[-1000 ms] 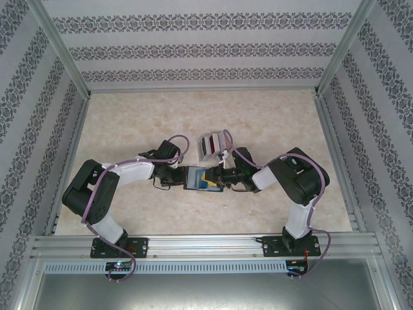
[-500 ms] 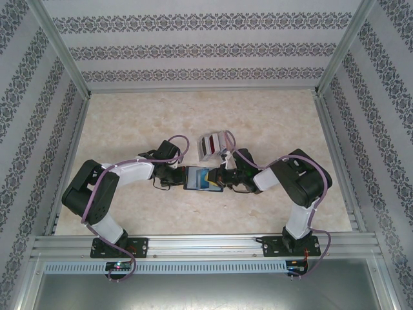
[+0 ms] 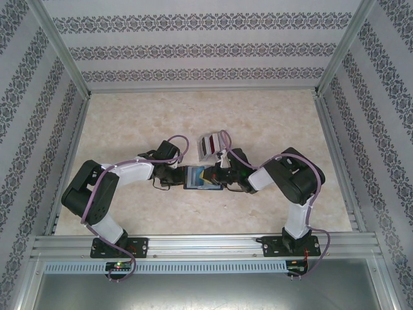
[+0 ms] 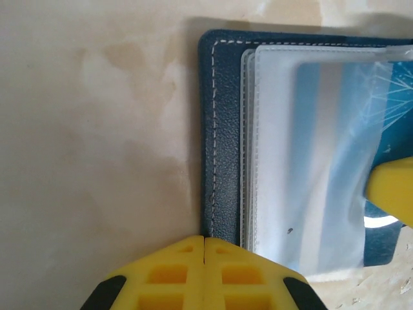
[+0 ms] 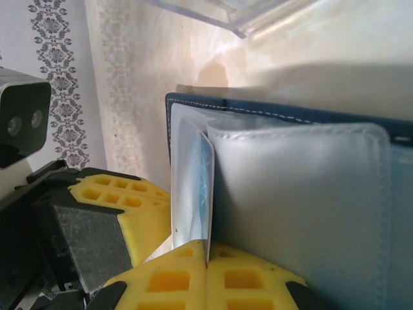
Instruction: Put the credit cards into the card holder
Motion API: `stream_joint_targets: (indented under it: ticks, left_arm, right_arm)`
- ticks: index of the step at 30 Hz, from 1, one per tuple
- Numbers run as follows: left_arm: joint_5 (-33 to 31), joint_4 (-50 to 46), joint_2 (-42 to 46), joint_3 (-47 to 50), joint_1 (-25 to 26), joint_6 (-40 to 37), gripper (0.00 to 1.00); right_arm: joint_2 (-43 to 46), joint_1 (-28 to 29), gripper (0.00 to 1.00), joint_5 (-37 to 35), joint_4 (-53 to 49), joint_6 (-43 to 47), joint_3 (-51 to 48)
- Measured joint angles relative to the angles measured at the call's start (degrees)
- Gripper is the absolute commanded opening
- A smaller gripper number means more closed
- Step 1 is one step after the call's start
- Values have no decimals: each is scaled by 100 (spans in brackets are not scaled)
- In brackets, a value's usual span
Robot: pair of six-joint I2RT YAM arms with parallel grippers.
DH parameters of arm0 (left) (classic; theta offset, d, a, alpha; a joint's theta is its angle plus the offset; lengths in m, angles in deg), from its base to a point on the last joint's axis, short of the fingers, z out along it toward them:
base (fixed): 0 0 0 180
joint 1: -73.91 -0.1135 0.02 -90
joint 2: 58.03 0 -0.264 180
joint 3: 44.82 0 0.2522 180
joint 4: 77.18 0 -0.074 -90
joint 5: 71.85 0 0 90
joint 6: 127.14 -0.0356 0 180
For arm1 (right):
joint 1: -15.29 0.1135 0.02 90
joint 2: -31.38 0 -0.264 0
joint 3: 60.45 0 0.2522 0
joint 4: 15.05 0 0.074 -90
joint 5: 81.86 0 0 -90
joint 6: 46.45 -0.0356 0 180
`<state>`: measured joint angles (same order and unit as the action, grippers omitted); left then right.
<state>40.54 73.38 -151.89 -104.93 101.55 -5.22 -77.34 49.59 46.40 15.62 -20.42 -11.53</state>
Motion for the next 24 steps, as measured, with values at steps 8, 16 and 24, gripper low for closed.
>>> stream_joint_targets:
  ticks: [8,16,24]
  left_arm:
    - [-9,-2,2,0,0,0,0]
    - [-9,-2,4,0,2,0,0]
    - [-9,0,7,2,0,0,0]
  right_arm:
    - [157,83,23,-210,-129,98,-11]
    - [608,70,28,-514,-459,240,-273]
    - [640,70,5,-699,-745,363,-291]
